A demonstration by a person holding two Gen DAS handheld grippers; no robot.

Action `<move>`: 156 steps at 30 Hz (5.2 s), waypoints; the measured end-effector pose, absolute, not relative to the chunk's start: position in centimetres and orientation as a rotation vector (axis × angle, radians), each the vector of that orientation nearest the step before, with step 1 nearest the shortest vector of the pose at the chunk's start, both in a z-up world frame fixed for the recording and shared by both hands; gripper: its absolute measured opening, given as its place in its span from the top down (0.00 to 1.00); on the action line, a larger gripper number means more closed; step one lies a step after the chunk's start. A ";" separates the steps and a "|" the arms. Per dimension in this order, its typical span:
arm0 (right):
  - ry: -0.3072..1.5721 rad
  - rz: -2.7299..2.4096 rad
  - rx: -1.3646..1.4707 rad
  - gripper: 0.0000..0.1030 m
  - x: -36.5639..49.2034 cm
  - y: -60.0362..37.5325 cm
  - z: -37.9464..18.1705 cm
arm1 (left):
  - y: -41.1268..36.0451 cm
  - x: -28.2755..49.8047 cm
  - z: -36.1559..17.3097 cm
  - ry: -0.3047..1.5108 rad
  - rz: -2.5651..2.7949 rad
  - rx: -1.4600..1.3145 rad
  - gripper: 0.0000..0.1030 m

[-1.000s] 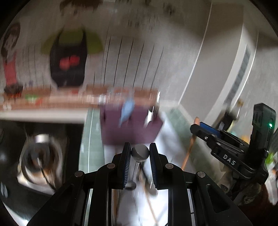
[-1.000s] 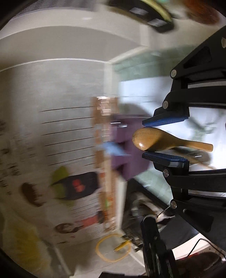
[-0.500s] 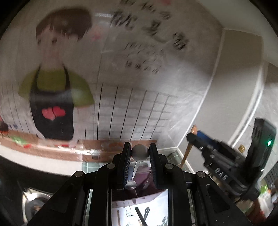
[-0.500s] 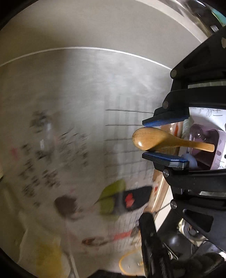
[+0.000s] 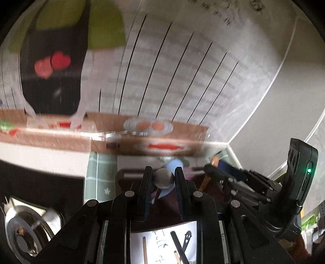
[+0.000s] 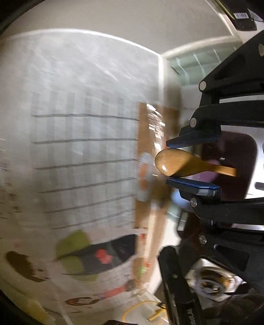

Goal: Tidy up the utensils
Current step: 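Lift the wooden spoon and metal ladle and release both into the purple caddy, then grasp the black-handled clear spoon with the right tool while the left tool approaches the black spatula, then close the left tool on the black spatula's handle, then lift the black-handled spoon with the right tool while the left tool lifts the spatula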

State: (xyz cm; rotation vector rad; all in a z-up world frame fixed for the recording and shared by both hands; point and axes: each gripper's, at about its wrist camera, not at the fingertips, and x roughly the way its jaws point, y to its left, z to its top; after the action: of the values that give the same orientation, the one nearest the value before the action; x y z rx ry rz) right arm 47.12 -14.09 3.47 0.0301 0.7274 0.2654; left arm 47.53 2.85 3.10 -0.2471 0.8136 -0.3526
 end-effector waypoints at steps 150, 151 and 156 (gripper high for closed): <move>0.862 0.389 0.054 0.89 26.7 -18.0 -2.8 | 1.8 20.7 1.5 0.818 -0.123 0.027 0.71; 0.850 0.388 0.058 0.89 26.6 -18.1 -2.5 | 1.7 20.8 1.8 0.813 -0.127 0.028 0.71; 0.796 0.387 0.079 0.89 26.6 -18.6 -0.3 | 1.6 21.5 3.5 0.779 -0.147 0.018 0.86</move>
State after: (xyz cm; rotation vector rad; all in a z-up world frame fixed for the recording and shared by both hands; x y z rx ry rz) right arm 26.64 -18.64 -0.32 0.0788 0.7962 0.3867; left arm 21.52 1.62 3.49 0.0182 0.7793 -0.1472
